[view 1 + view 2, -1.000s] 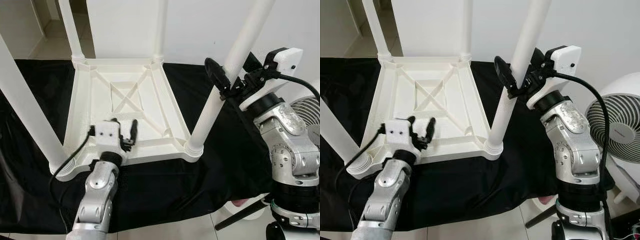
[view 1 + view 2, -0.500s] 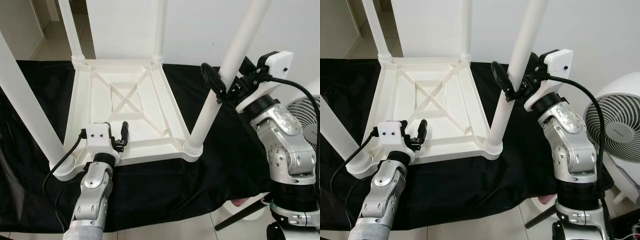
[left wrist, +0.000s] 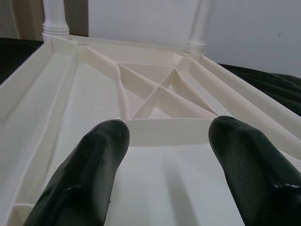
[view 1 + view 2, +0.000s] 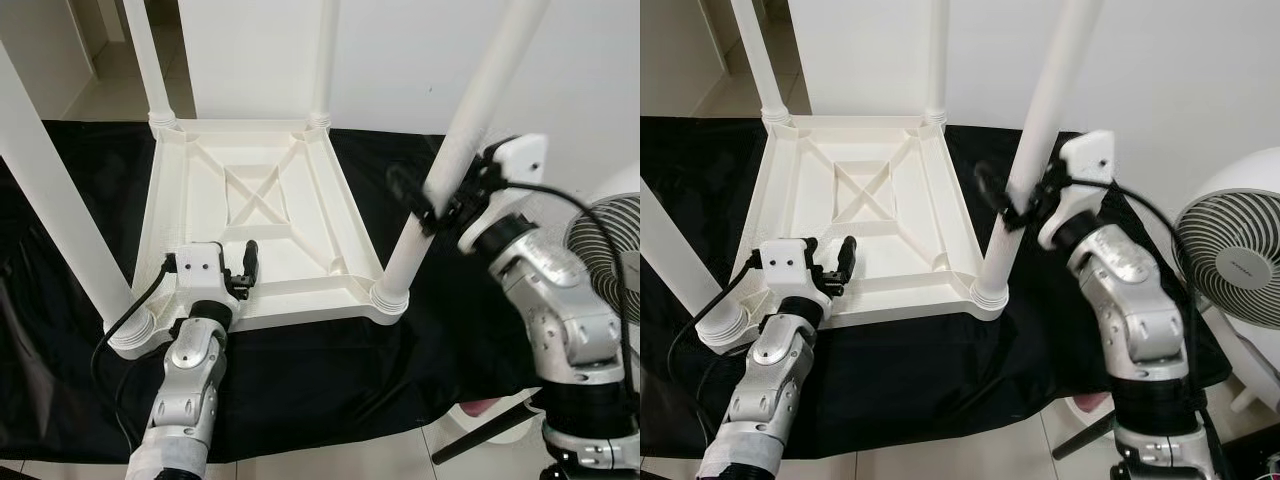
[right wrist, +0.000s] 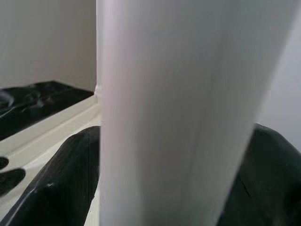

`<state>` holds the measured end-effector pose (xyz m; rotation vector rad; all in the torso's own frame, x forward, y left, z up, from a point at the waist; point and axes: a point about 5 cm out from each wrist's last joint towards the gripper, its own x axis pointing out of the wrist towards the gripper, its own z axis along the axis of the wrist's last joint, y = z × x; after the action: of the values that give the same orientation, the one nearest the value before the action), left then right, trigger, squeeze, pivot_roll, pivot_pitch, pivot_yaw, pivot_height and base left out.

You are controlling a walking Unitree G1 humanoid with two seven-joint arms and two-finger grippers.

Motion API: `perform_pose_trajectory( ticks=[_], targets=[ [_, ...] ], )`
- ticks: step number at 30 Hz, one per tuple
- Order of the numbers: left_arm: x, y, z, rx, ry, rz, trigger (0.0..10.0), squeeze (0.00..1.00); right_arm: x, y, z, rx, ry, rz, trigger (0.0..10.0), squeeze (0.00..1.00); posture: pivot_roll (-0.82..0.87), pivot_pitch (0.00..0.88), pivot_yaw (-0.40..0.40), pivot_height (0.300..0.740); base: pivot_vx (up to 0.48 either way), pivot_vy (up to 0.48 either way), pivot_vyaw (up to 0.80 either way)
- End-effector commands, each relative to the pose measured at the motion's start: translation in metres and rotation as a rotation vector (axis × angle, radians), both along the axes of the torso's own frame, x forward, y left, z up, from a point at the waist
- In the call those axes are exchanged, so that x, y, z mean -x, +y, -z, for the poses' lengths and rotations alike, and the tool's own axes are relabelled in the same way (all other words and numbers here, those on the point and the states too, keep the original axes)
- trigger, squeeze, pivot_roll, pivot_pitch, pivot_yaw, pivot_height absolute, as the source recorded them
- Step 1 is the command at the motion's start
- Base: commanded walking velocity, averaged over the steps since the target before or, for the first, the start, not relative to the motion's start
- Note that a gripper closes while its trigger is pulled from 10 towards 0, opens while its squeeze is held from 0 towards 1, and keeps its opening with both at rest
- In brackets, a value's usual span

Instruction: Building children table

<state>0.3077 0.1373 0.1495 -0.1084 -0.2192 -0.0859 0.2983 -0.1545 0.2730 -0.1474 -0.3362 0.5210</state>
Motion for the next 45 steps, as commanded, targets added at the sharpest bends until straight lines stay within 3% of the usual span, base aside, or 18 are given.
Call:
perform_pose_trajectory(
  ticks=[1,8,33,34,36,37,39,40,45],
  targets=[
    [-0.001,-0.002,0.002,0.007,0.002,-0.003,10.0,0.0,0.002,0.003,-0.001,0.003,0.004,-0.019,10.0,0.0,-0.02,0.042,-0.05,0.74,0.0,0.0,0.0],
    [0.002,-0.001,0.01,-0.004,0.029,-0.043,10.0,0.0,0.0,0.002,0.011,0.011,0.118,-0.008,10.0,0.0,-0.02,0.039,-0.058,0.74,0.0,0.0,0.0],
    [0.003,0.005,0.019,-0.018,0.091,-0.085,10.0,0.0,-0.001,0.001,0.02,0.094,0.135,0.077,10.0,0.0,-0.02,0.041,-0.054,0.74,0.0,0.0,0.0],
    [0.002,0.006,0.02,-0.02,0.1,-0.087,10.0,0.0,-0.001,0.001,0.021,0.077,0.141,0.081,8.9,0.0,-0.02,0.043,-0.051,0.74,0.0,0.0,0.0],
    [0.002,0.006,0.02,-0.02,0.1,-0.087,10.0,0.0,-0.001,0.001,0.021,0.077,0.141,0.081,8.9,0.0,-0.02,0.043,-0.051,0.74,0.0,0.0,0.0],
    [0.002,0.006,0.02,-0.023,0.108,-0.085,10.0,0.0,-0.001,0.001,0.019,0.048,0.149,0.067,5.9,0.0,-0.02,0.049,-0.048,0.74,0.0,0.0,0.0],
    [0.002,0.006,0.02,-0.023,0.108,-0.085,10.0,0.0,-0.001,0.001,0.019,0.048,0.149,0.067,5.9,0.0,-0.02,0.049,-0.048,0.74,0.0,0.0,0.0],
    [0.001,0.006,0.022,-0.029,0.126,-0.083,10.0,0.0,-0.002,0.001,0.017,0.011,0.162,0.06,0.0,0.0,-0.02,0.053,-0.048,0.74,0.0,0.0,0.0],
    [0.003,0.009,0.027,-0.046,0.158,-0.105,10.0,0.0,-0.001,0.001,0.015,-0.026,0.157,0.061,0.0,0.0,-0.02,0.06,-0.047,0.74,0.0,0.0,0.0]
  ],
)
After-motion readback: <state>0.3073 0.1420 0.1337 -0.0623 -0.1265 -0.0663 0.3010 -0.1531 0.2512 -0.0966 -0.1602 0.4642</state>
